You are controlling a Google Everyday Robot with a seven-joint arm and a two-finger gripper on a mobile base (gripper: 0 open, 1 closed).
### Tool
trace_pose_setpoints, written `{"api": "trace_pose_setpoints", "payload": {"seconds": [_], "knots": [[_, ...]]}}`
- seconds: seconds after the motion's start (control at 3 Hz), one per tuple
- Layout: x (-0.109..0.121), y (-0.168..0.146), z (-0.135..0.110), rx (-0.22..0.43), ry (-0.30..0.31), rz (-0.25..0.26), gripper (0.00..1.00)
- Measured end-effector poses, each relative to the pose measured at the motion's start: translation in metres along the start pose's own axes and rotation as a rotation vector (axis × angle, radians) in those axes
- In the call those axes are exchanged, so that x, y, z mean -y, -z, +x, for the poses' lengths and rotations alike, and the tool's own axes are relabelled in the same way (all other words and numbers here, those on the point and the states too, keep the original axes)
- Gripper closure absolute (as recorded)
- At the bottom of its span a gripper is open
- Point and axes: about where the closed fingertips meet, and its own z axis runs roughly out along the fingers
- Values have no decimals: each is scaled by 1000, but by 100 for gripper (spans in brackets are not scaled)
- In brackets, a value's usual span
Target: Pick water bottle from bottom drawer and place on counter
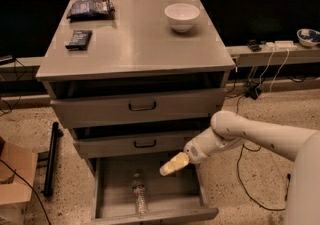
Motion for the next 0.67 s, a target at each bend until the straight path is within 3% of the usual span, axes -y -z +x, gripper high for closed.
{"api": "trace_pose_setpoints", "payload": {"seconds": [0.33, 0.67], "knots": [[2, -9, 3, -7, -8, -11, 0], [9, -12, 6, -10, -59, -2, 0]]}}
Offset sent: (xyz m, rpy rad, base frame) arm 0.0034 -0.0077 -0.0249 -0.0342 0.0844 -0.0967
